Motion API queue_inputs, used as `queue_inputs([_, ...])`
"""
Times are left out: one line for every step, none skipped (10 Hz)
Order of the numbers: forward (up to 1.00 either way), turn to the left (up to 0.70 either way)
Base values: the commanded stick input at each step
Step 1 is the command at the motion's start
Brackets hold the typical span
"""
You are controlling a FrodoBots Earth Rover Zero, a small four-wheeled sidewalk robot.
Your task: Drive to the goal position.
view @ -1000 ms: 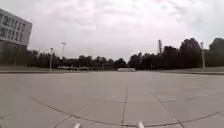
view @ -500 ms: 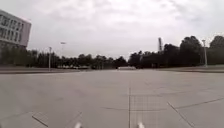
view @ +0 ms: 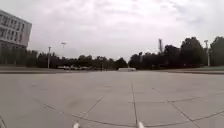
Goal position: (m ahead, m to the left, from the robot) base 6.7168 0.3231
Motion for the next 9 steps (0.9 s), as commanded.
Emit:
queue_inputs([0.85, 0.0])
queue_inputs([0.85, 0.0])
queue_inputs([0.85, 0.0])
queue_inputs([0.85, 0.0])
queue_inputs([0.85, 0.0])
queue_inputs([0.85, 0.0])
queue_inputs([0.85, 0.0])
queue_inputs([0.85, 0.0])
queue_inputs([0.85, 0.0])
